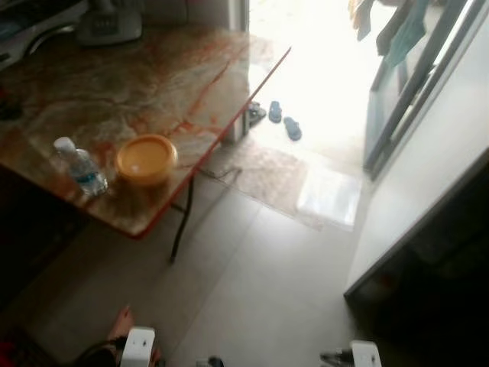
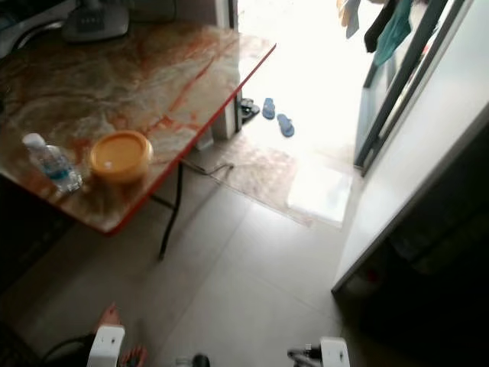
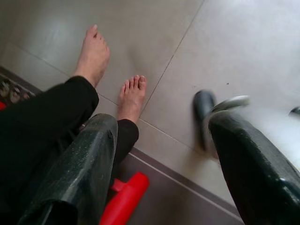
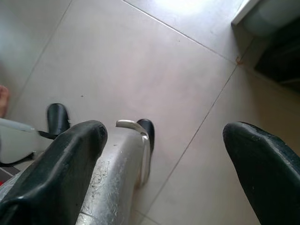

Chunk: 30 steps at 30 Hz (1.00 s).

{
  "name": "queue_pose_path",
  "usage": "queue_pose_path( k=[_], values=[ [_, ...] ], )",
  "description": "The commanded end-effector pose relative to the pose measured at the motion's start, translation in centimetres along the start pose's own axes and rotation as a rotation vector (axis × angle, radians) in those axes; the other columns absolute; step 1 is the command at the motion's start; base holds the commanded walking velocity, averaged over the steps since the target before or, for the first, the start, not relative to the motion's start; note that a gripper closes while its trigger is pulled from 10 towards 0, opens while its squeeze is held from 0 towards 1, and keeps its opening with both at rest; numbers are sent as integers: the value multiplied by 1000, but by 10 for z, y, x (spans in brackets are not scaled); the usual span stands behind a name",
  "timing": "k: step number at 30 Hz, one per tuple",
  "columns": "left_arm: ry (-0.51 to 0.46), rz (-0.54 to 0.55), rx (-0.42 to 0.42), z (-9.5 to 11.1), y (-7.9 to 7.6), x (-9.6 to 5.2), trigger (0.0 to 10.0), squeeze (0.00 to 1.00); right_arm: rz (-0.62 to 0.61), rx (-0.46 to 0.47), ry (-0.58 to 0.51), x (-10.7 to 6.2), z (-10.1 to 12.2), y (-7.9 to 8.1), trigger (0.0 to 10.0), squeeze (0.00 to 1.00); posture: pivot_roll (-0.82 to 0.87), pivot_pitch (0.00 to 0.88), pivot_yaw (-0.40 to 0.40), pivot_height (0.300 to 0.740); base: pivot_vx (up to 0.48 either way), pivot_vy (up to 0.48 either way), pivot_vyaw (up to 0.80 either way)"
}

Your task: Restocking fridge

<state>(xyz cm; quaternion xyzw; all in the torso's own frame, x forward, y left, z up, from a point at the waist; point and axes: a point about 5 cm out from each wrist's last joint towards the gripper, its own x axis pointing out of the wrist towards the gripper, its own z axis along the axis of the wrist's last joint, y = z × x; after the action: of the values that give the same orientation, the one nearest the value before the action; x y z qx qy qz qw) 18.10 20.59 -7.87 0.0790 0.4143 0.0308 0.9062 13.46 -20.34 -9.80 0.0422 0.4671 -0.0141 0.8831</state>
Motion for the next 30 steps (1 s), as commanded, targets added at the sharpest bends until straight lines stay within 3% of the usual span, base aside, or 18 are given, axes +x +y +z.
queue_pose_path(
  k=[1,12,20,30],
  values=[
    [29,19,-10,-10,5,-3,10000,0,14,11,54,-2,-14,5,10000,0,-159,188,-23,740,0,0,800],
    [-14,30,-44,-6,4,-3,10000,0,13,1,58,-2,-13,5,10000,0,-153,205,-24,740,0,0,747],
    [-96,30,-88,-1,4,-4,10000,0,13,21,56,-2,-14,5,10000,0,-152,207,-24,740,0,0,0],
    [-60,23,-65,-4,4,-4,10000,0,10,35,58,-2,-14,5,10000,0,-169,201,-14,740,0,0,0]
  ],
)
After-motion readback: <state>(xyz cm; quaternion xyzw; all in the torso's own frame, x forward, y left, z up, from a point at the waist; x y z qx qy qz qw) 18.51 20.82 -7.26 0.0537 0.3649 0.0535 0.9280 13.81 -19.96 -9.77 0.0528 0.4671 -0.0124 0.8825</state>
